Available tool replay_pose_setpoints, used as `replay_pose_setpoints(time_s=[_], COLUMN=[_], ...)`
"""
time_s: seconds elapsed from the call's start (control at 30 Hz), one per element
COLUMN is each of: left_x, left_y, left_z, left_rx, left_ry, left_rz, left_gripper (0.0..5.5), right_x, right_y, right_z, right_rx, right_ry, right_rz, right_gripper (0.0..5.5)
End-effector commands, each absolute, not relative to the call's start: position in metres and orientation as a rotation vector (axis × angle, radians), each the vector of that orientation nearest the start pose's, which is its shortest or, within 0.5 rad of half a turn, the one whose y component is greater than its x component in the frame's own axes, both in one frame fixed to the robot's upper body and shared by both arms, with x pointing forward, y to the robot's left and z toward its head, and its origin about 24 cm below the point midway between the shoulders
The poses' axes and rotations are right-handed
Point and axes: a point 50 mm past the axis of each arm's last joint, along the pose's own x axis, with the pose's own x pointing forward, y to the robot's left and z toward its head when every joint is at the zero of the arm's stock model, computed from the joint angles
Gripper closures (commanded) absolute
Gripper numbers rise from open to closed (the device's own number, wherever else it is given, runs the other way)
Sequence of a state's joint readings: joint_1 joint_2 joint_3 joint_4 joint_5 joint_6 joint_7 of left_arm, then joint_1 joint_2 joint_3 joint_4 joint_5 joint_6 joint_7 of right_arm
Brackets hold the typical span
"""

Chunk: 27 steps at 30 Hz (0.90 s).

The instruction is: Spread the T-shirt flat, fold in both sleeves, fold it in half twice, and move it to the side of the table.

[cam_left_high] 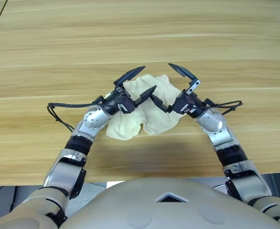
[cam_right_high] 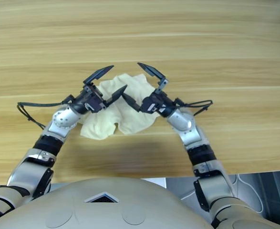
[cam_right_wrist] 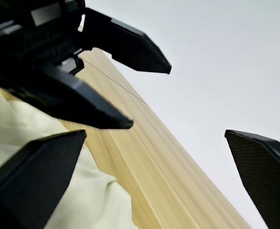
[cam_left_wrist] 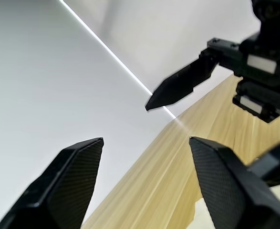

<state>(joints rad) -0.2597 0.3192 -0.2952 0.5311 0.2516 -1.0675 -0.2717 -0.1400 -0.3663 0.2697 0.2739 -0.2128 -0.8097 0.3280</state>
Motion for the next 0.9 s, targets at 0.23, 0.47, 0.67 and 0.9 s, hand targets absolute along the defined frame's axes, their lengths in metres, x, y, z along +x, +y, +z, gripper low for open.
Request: replay_pose_setpoints(time_s=[0.23,0.47,0.67,0.9], left_x=[0.2446,0.2455,0.2451,0.248], left_y=[0.116,0.1151,0.1145,0.1181], left_z=[0.0545,0.0543,0.0536,0.0581], left_rx=[0.586,0.59,0.59,0.592], left_ry=[-0.668,-0.663,-0.662,-0.679], left_rz=[-0.842,-0.842,-0.84,-0.798], left_gripper=[2.14,2.14,2.14,2.14], right_x=[0.2396,0.2396,0.2394,0.2396], right_y=[-0.1225,-0.1234,-0.1245,-0.1303], right_z=[0.0665,0.0666,0.0659,0.0616], right_rx=[-0.561,-0.568,-0.579,-0.64], right_ry=[-0.565,-0.569,-0.567,-0.535], right_rz=[0.823,0.829,0.83,0.847], right_gripper=[0.14,0.14,0.14,0.14])
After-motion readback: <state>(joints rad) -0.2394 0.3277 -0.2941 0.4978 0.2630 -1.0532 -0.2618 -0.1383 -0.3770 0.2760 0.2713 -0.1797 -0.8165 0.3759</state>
